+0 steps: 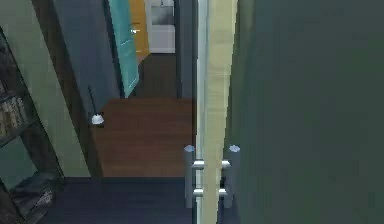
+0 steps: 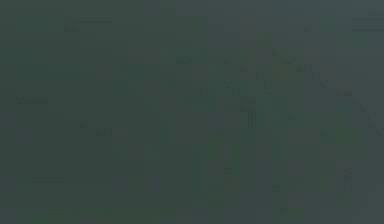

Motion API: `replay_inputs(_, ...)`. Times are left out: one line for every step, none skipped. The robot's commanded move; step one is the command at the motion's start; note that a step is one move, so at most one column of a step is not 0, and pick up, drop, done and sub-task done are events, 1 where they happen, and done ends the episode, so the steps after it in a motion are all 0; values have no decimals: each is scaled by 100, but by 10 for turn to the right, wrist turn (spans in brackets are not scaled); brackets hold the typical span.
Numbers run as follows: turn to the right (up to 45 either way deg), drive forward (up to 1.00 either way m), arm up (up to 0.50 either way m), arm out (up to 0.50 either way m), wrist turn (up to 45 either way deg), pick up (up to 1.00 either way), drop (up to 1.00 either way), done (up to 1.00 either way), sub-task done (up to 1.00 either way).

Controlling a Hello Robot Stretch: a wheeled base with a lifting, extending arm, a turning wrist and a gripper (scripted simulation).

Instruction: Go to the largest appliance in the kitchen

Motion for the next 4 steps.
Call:
replay_inputs(-450,0,0,0,0,0,0,0,0)
replay_inputs(-90,0,0,0,0,0,0,0,0)
replay_inputs(0,50,0,0,0,0,0,0,0)
replay_inputs(270,0,0,0,0,0,0,0,0)
